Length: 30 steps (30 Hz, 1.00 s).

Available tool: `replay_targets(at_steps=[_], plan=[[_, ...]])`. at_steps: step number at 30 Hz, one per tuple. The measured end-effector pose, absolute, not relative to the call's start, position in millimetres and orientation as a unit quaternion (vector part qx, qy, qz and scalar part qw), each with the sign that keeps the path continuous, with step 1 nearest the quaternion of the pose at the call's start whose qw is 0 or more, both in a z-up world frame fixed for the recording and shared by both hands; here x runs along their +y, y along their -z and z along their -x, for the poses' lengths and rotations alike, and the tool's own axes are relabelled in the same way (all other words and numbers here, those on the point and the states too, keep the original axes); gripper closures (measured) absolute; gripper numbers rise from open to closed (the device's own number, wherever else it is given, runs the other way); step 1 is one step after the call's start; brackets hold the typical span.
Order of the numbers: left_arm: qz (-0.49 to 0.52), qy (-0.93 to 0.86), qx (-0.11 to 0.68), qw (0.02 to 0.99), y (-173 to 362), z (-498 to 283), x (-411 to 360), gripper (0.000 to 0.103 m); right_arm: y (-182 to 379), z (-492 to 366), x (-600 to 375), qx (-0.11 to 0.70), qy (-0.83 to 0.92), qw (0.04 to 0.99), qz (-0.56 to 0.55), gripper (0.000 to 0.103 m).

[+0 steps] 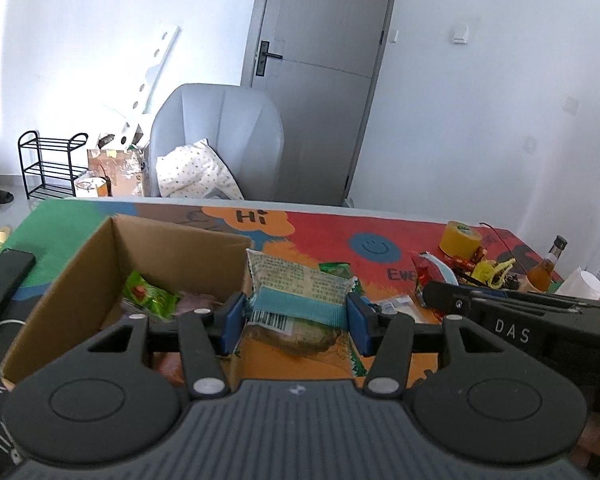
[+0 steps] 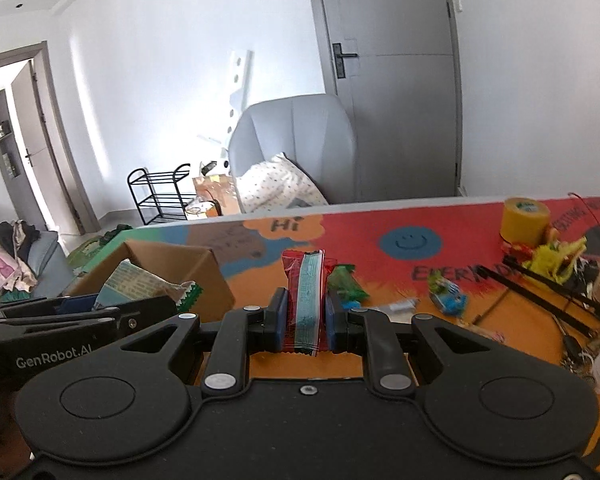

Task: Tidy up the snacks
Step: 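Carry both snacks over the cardboard box and open both grippers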

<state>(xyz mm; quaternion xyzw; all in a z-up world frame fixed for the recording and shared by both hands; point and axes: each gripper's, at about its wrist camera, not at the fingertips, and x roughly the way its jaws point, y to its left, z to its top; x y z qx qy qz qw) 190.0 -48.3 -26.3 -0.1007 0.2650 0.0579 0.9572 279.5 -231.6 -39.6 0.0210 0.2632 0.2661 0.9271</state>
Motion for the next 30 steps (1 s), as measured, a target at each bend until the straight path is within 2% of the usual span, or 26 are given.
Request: replay_targets(at_steps=[25, 30], plan=[[0.134, -0.129, 0.268, 0.945, 29.1, -168.2, 53.2, 0.051, 31.4, -274.4, -135.7, 0.267, -0.334, 0.904, 0.016, 0.085], [0.147, -0.125, 0.279, 0.941, 36.8, -167.8, 62.4, 0.046, 33.2, -272.1, -121.0, 0.272, -0.341, 0.9, 0.024, 0.085]])
